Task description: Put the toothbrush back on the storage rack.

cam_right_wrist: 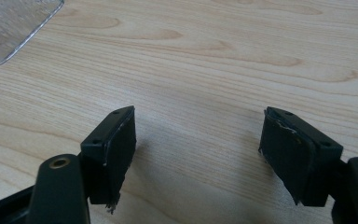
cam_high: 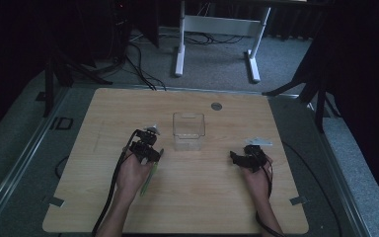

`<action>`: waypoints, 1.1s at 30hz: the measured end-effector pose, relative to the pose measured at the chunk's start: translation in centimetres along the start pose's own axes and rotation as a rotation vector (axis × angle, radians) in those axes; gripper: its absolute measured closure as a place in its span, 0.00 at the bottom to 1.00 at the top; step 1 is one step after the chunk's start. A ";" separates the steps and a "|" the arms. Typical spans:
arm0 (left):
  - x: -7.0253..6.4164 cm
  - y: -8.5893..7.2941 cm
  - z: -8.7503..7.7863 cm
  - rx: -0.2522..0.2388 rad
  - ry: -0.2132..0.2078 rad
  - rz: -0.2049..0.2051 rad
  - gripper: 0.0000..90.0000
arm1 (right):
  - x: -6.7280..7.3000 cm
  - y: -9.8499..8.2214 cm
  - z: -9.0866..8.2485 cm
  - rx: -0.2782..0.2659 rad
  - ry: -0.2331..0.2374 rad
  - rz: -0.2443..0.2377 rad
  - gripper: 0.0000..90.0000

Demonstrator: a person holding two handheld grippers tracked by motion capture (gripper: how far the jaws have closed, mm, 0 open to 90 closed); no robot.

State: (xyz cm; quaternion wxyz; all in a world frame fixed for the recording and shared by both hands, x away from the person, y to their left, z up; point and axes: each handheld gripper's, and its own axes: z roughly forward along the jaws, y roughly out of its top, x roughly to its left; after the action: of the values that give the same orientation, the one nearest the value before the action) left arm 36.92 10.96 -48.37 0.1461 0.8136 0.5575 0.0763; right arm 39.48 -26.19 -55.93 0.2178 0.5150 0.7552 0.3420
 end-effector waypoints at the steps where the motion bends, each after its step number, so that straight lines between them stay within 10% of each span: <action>1: 0.0 0.0 0.1 0.008 -0.003 0.003 0.68 | 0.0 0.0 0.0 0.000 0.000 0.000 0.30; 33: -0.8 -0.1 2.0 0.159 -0.023 0.034 0.74 | 0.0 0.0 0.0 -0.001 0.001 0.000 0.30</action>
State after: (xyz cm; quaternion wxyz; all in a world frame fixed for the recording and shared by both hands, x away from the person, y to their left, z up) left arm 37.10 9.94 -50.27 0.0861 0.8329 0.5461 0.0251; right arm 39.49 -26.22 -55.93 0.2175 0.5148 0.7552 0.3425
